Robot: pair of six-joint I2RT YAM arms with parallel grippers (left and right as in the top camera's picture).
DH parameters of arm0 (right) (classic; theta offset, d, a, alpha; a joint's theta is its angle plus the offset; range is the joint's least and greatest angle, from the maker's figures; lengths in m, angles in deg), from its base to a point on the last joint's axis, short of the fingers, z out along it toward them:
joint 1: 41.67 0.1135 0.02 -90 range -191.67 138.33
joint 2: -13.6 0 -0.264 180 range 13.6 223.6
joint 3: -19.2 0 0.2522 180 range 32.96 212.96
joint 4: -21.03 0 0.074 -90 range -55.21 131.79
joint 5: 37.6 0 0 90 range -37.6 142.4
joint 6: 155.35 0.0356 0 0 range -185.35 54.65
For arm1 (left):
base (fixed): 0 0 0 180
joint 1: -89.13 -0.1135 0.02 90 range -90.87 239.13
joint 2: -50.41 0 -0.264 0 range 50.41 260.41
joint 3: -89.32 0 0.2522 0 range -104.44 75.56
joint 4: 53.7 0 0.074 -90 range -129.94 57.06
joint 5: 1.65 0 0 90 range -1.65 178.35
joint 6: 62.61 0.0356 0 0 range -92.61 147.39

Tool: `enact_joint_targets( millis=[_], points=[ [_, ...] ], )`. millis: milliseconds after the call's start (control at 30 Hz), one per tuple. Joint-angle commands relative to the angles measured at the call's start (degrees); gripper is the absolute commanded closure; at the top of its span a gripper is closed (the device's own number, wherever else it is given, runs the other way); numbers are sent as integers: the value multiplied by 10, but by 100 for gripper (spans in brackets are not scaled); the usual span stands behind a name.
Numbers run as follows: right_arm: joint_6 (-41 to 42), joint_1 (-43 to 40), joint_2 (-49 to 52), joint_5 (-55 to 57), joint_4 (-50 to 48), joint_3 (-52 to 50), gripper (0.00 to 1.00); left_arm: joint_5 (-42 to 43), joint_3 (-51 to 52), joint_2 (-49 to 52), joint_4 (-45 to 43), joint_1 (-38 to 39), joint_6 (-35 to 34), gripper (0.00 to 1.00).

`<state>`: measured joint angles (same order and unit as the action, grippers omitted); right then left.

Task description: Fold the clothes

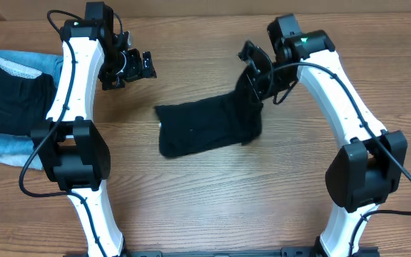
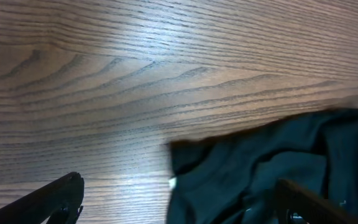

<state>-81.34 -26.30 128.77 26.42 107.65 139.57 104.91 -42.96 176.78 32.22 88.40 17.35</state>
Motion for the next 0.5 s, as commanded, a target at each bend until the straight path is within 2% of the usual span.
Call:
enact_joint_targets(
  millis=[0,67,167,267,467],
  points=[
    [24,17,-2,5,-2,57,96,8,3,-1,-2,0,24,1],
    [26,28,-2,25,-5,60,96,8,3,-1,-2,0,24,0],
    [28,34,-2,64,-6,60,96,9,3,-1,1,1,24,11],
    [68,17,-2,124,-7,60,96,9,3,-1,6,10,26,10],
    [70,-64,-2,151,26,60,96,9,3,-1,-6,41,28,9]
  ],
)
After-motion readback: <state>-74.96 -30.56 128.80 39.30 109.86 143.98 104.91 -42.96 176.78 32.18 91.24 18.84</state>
